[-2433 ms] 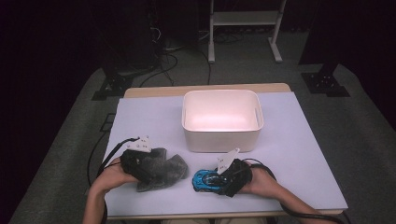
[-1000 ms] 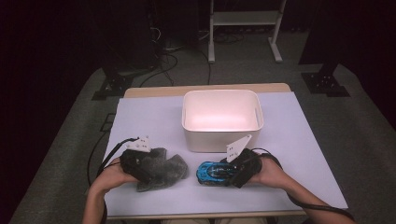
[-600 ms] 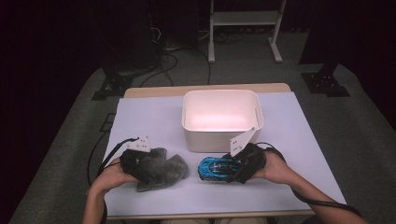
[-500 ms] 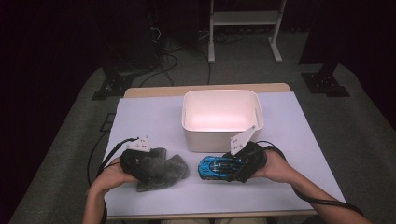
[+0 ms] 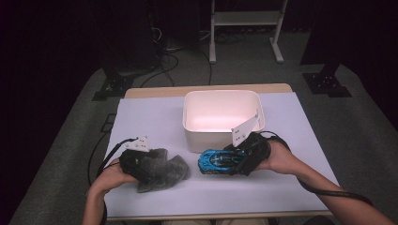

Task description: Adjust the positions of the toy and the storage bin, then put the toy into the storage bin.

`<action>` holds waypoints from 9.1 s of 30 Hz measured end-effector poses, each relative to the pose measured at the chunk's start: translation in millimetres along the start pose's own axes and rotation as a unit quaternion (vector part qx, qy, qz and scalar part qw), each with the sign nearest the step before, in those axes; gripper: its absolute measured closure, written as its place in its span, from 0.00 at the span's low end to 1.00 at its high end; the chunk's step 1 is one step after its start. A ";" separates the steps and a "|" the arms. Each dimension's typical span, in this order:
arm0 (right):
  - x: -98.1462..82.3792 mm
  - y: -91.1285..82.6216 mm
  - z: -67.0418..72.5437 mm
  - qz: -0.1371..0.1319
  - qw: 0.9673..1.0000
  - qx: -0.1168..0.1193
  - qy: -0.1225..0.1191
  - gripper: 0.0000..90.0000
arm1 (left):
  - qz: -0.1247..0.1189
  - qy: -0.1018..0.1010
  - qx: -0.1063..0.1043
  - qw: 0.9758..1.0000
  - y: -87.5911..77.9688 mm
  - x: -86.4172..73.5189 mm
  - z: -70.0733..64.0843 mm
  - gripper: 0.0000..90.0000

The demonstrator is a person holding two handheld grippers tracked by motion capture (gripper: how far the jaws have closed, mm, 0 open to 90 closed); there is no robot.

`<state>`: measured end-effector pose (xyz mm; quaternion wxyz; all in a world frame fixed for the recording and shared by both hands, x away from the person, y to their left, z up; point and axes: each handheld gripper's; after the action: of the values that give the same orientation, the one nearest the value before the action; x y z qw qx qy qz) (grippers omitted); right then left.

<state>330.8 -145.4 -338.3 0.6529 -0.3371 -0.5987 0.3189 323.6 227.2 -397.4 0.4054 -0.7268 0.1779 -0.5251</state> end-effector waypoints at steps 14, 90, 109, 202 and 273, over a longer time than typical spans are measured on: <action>23.9 -32.5 -4.6 -0.006 1.000 -0.004 -0.014 0.28 | -0.002 -0.005 0.001 1.000 -1.7 -2.8 2.0 0.08; 57.8 -12.3 -134.6 0.038 0.999 -0.004 0.011 0.28 | -0.018 -0.020 0.001 1.000 -8.4 -11.6 7.1 0.08; 56.3 7.7 -142.5 0.058 0.998 -0.002 0.012 0.28 | -0.024 -0.019 0.001 1.000 -11.6 -11.1 4.8 0.08; 50.5 49.5 -158.1 0.132 0.990 0.027 0.039 0.28 | -0.035 -0.013 -0.001 0.999 -19.8 -11.2 0.3 0.08; 4.3 -93.0 -120.6 -0.011 0.992 -0.047 0.115 0.24 | -0.030 -0.006 -0.003 1.000 -15.7 -12.5 -2.0 0.07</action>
<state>452.5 -201.8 -266.2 0.7042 -0.3953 -0.5374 0.2428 314.4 244.5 -392.7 0.3883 -0.7361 0.1552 -0.5322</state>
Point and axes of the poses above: each handheld gripper's, and its own axes: y roughly forward along the jaws, x roughly out of its top, z roughly to its left, and after that the axes turned 7 degrees about z, right-handed
